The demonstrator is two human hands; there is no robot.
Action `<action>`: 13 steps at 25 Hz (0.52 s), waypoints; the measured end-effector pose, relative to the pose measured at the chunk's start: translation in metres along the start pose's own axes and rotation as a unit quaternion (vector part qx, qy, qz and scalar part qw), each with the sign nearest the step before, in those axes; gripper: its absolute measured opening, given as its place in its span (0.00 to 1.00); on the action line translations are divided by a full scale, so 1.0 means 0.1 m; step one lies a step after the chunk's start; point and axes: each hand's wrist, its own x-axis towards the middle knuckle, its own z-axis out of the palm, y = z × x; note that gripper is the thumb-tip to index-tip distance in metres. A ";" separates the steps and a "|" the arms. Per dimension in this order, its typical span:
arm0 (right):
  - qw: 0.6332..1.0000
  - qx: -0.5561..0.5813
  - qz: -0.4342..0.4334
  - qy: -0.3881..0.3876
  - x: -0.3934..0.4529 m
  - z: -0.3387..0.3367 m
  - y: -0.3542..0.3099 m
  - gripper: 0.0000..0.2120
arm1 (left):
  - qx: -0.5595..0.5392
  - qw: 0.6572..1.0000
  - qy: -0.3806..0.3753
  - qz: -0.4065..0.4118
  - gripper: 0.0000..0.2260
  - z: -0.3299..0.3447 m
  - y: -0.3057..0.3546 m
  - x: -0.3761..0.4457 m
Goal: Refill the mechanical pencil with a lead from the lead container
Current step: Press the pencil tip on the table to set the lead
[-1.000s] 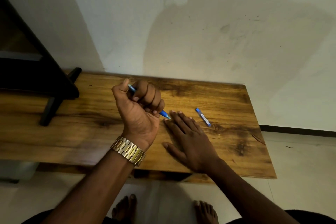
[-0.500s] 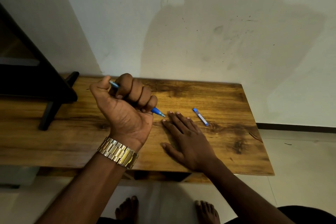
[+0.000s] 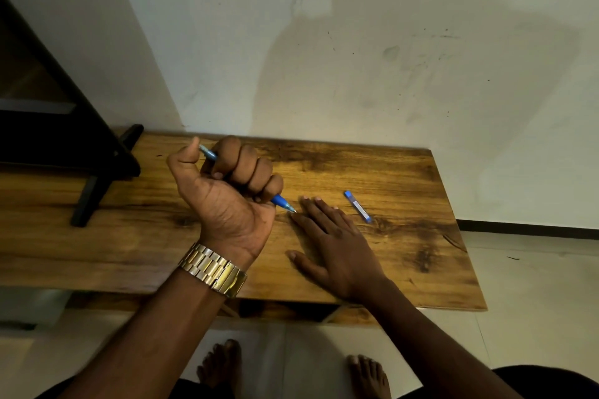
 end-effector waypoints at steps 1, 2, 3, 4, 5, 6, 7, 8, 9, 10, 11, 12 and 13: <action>1.000 0.001 0.001 0.000 0.00 0.00 0.00 0.36 | -0.001 1.000 -0.001 0.000 0.20 0.01 0.00 0.00; 1.000 0.001 0.003 0.002 0.00 0.01 0.00 0.36 | 0.000 1.000 -0.001 -0.002 0.21 0.02 0.00 0.00; 1.000 0.002 0.004 0.007 0.00 0.01 0.00 0.36 | 0.000 1.000 0.000 -0.004 0.21 0.02 0.01 0.01; 1.000 0.001 0.005 0.011 -0.01 0.01 0.00 0.36 | -0.002 1.000 0.002 -0.005 0.20 0.04 0.01 0.01; 1.000 0.001 0.004 0.014 -0.01 0.01 -0.01 0.36 | -0.005 1.000 0.003 -0.004 0.20 0.05 0.01 0.01; 1.000 0.002 0.003 0.015 0.00 0.01 -0.01 0.36 | -0.006 1.000 0.004 -0.004 0.21 0.07 0.01 0.00; 1.000 0.003 0.002 0.015 0.00 0.01 -0.01 0.36 | -0.007 1.000 0.005 -0.004 0.22 0.08 0.01 0.00; 1.000 0.004 0.002 0.014 -0.01 0.01 -0.02 0.36 | -0.005 1.000 0.004 -0.004 0.21 0.09 0.01 -0.01; 1.000 0.003 0.003 0.012 -0.01 0.00 -0.02 0.36 | -0.003 1.000 0.002 -0.002 0.20 0.10 0.01 -0.01; 1.000 0.002 0.003 0.011 -0.01 0.00 -0.02 0.36 | -0.001 1.000 0.000 0.001 0.19 0.11 0.01 -0.01; 1.000 0.000 0.004 0.011 0.00 0.00 -0.01 0.36 | 0.001 1.000 -0.002 0.004 0.19 0.12 0.02 -0.01; 1.000 -0.003 0.004 0.012 0.00 0.00 -0.01 0.36 | 0.002 1.000 -0.003 0.007 0.19 0.11 0.04 -0.01; 1.000 -0.004 0.004 0.012 0.01 0.00 -0.01 0.36 | 0.004 1.000 -0.005 0.008 0.19 0.11 0.05 0.00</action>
